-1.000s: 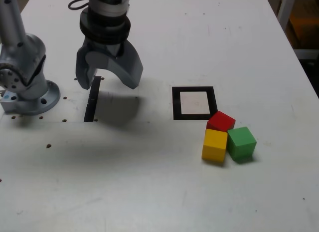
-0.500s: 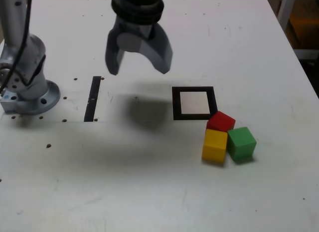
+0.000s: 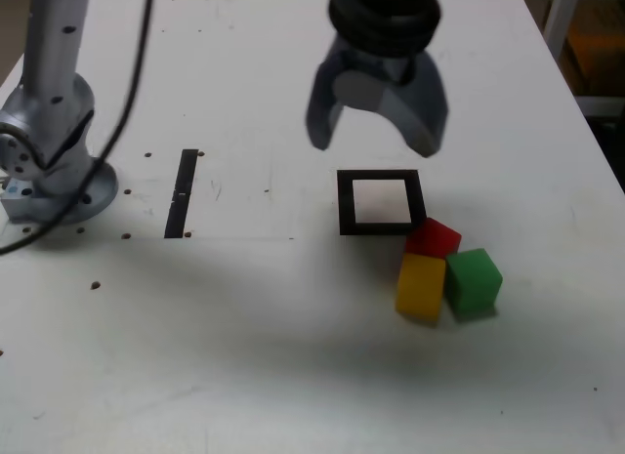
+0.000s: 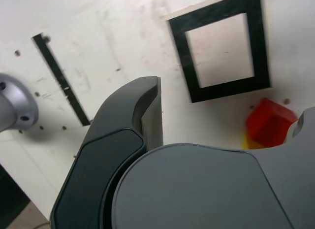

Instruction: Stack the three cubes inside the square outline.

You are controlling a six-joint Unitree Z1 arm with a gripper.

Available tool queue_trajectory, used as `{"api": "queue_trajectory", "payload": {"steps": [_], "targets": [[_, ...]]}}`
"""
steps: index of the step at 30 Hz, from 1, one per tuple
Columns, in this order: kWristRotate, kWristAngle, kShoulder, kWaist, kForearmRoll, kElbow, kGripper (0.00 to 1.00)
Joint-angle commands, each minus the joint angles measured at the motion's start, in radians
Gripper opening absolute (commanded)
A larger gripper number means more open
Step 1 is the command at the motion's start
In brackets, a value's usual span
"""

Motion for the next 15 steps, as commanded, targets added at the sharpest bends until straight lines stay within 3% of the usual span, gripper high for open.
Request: {"api": "queue_trajectory", "payload": {"steps": [1, 4, 7, 15], "targets": [[0.027, -0.004, 0.059, -0.008, 0.011, -0.074, 1.00], [0.065, -0.002, 0.170, -0.024, 0.051, -0.211, 1.00], [0.083, 0.017, 0.222, -0.024, 0.084, -0.284, 1.00], [0.093, 0.023, 0.263, -0.024, 0.119, -0.327, 1.00]]}}
